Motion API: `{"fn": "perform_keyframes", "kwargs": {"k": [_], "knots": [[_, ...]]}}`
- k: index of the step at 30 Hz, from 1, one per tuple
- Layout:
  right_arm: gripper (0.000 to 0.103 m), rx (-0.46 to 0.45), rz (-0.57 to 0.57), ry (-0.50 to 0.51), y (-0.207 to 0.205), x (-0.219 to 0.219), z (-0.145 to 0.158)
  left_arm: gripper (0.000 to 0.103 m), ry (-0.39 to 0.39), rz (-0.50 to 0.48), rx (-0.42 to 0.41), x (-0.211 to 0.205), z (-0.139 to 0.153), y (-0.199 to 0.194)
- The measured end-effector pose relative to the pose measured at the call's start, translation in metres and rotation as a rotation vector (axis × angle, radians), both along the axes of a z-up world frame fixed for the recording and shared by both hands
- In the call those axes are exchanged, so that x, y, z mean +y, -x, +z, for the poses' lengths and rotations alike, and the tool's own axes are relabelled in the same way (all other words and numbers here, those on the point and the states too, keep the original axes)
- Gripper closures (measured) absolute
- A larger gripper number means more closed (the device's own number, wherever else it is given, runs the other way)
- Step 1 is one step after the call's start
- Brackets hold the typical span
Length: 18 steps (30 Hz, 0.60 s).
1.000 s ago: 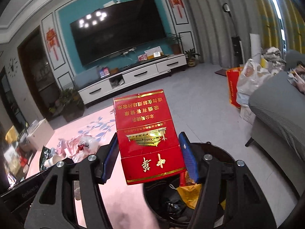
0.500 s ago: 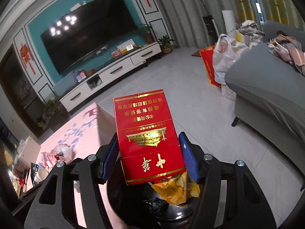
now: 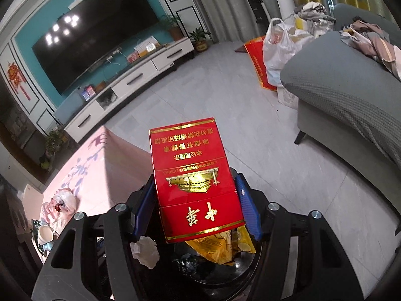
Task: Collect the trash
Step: 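Carry the tissue and red box over the black bin and release both, then move both grippers back over the table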
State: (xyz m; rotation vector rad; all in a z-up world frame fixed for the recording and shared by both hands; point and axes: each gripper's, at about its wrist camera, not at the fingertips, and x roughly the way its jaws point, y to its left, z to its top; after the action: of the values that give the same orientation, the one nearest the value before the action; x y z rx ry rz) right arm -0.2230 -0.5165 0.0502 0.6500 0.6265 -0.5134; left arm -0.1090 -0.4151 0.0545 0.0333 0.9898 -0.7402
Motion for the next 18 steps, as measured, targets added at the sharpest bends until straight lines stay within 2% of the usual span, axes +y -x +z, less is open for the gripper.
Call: {"fn": "perform_keyframes", "kwargs": {"k": [11, 18], "knots": [[0.041, 0.079, 0.02, -0.01, -0.013, -0.001, -0.015, 0.096, -0.037, -0.01, 0.07, -0.01, -0.028, -0.005], [0.041, 0.098, 0.013, -0.002, -0.015, -0.002, -0.015, 0.096, -0.059, -0.02, 0.088, -0.011, -0.034, -0.003]]}}
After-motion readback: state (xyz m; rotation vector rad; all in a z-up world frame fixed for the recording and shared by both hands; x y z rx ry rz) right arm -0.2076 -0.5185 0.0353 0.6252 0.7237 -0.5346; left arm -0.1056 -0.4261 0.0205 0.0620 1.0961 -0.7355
